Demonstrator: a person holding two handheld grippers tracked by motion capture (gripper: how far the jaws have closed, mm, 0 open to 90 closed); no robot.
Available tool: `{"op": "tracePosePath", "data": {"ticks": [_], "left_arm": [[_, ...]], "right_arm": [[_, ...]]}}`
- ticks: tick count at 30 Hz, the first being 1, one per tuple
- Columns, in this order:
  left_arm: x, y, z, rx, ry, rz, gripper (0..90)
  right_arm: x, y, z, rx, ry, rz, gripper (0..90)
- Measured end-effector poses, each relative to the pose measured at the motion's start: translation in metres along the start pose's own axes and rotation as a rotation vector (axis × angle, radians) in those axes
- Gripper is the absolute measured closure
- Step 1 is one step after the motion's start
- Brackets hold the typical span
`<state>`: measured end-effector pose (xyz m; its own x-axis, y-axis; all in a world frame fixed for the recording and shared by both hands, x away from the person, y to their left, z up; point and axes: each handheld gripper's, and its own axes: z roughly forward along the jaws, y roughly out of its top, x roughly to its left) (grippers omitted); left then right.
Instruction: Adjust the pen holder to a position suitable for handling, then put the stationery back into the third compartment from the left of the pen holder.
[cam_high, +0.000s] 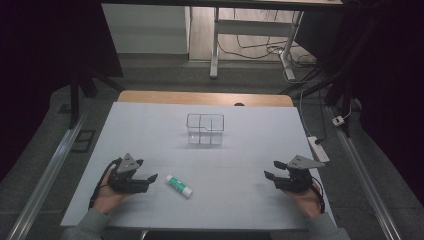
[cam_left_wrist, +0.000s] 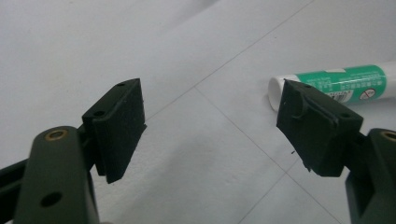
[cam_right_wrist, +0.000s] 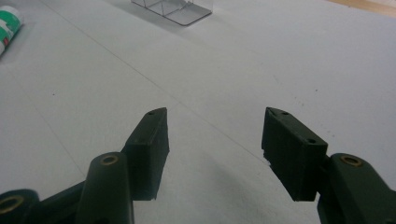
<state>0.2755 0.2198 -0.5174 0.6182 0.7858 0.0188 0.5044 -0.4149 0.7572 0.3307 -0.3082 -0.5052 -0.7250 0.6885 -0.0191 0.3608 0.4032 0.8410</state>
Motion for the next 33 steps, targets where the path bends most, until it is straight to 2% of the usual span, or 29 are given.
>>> {"op": "tracePosePath", "data": {"ticks": [8, 17, 21, 27, 31, 33], "left_arm": [[-0.001, 0.006, -0.003, 0.005, -0.022, 0.034, 23.4], [-0.004, 0.023, -0.006, 0.022, -0.093, 0.125, 24.3], [-0.004, 0.03, -0.004, 0.031, -0.1, 0.154, 24.2], [-0.002, 0.041, -0.003, 0.021, -0.119, 0.164, 23.9], [-0.005, 0.046, 0.0, 0.034, -0.155, 0.199, 23.8], [-0.007, 0.047, 0.002, 0.056, -0.158, 0.21, 23.2]], "right_arm": [[0.003, 0.001, 0.002, 0.01, -0.005, -0.029, 41.0], [0.002, 0.001, 0.004, 0.02, -0.003, -0.032, 41.3], [0.004, 0.001, 0.004, 0.02, 0.005, -0.04, 41.4], [0.003, 0.001, 0.005, 0.002, 0.023, -0.02, 41.5], [0.003, 0.002, 0.005, -0.004, 0.034, -0.03, 41.5], [0.004, 0.002, 0.004, 0.001, 0.033, -0.037, 41.4]]}}
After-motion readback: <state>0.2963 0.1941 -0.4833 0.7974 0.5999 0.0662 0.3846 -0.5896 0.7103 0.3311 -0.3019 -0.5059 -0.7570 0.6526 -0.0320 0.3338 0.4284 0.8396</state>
